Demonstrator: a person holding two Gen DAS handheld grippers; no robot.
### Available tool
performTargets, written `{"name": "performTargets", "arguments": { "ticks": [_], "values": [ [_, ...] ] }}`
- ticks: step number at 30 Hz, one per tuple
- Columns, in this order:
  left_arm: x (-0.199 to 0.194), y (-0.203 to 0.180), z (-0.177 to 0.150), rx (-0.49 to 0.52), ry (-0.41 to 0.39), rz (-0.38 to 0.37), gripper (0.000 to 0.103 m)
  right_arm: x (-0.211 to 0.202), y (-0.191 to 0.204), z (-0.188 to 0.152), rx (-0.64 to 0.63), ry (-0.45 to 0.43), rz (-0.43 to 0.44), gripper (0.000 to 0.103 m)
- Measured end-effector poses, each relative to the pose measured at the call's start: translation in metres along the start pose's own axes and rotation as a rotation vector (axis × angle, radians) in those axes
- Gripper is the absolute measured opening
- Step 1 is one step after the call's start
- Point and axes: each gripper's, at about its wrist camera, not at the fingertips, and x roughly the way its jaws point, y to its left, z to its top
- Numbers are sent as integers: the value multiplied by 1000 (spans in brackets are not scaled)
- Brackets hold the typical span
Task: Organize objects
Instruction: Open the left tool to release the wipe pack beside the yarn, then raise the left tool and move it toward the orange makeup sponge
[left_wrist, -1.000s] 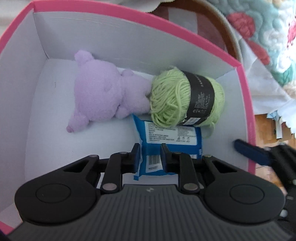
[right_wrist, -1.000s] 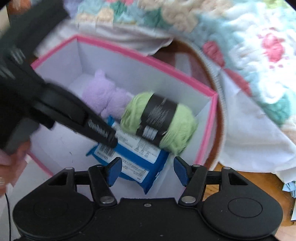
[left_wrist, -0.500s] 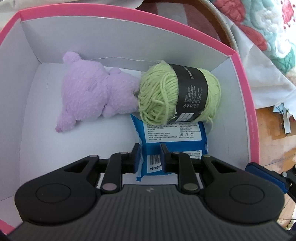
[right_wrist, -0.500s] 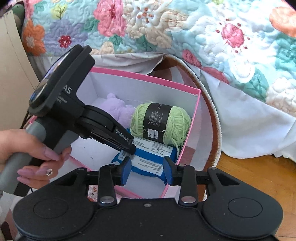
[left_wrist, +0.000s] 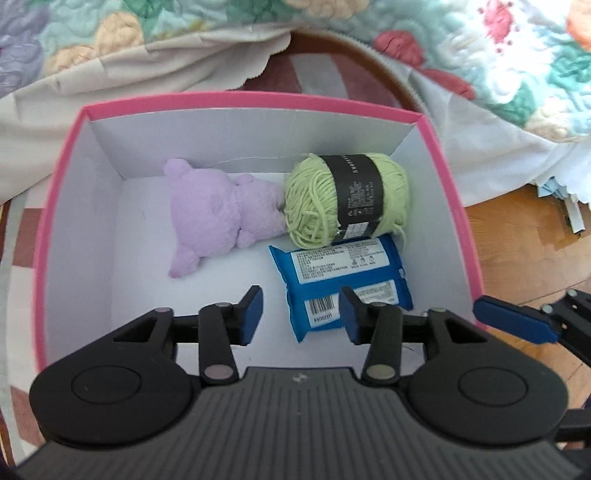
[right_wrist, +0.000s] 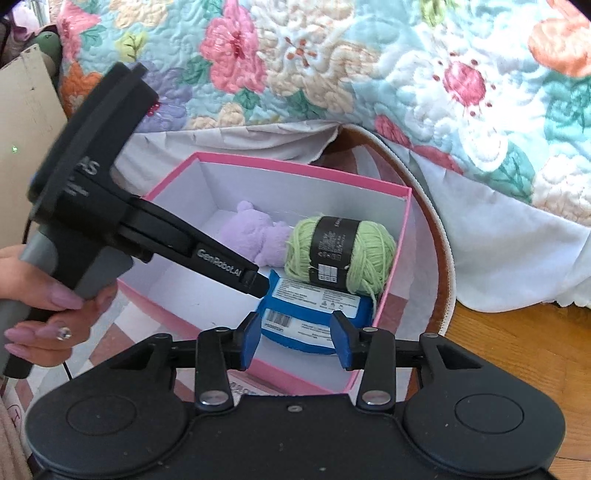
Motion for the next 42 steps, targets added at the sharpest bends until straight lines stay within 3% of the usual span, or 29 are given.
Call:
{"name": "performTargets", "arguments": {
  "ticks": [3, 6, 23, 25, 30, 35, 42],
  "values": [
    [-17, 12, -11, 5, -17, 3, 49, -8, 6, 0, -7, -12, 2, 48],
    [-32, 13, 3, 29, -24, 26, 49, -16, 15, 3, -29, -6, 7, 48],
    [-133, 17, -60, 22, -102, 105, 52, -72, 60, 5, -125, -86, 79, 49],
    [-143, 16, -66, 42, -108, 130, 58, -77, 66, 2, -149, -84, 88, 49],
    [-156, 17, -81, 48, -99, 182, 58, -91, 73, -8, -184, -92, 111, 49],
    [-171, 15, -97, 47, -120, 181, 63, -110, 74, -23, -196, -115, 133, 65],
    [-185, -2, -113, 88, -126, 162, 63, -132, 77, -42, -222, -117, 135, 68]
  ]
}}
